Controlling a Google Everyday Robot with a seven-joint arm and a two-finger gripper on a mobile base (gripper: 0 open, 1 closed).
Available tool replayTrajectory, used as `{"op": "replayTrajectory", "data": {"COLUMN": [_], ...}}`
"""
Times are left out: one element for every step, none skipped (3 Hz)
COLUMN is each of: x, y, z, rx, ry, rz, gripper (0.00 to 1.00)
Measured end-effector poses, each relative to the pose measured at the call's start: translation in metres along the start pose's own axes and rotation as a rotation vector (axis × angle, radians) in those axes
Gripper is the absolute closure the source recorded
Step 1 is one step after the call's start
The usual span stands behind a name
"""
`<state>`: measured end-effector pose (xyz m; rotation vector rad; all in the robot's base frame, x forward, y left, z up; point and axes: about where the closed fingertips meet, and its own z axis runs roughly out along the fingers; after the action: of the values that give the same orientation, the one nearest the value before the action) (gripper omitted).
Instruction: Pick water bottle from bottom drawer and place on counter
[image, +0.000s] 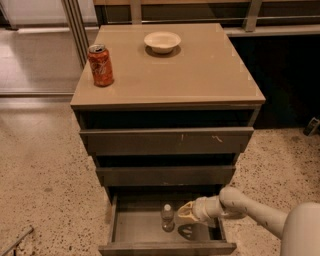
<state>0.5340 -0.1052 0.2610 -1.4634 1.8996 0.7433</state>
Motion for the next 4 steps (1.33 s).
{"op": "replayTrajectory", "data": {"x": [0.005, 0.007, 0.001, -0.007], "y": [-0.003, -0.006, -0.009, -0.011], "z": [0.016, 0.022, 0.032, 0.045], "rx": [-0.031, -0.038, -0.046, -0.061], "ry": [-0.007, -0.014, -0.04, -0.067], "rz": [0.003, -0.003, -0.018, -0.038], "gripper": [0.26, 0.25, 0.26, 0.27]}}
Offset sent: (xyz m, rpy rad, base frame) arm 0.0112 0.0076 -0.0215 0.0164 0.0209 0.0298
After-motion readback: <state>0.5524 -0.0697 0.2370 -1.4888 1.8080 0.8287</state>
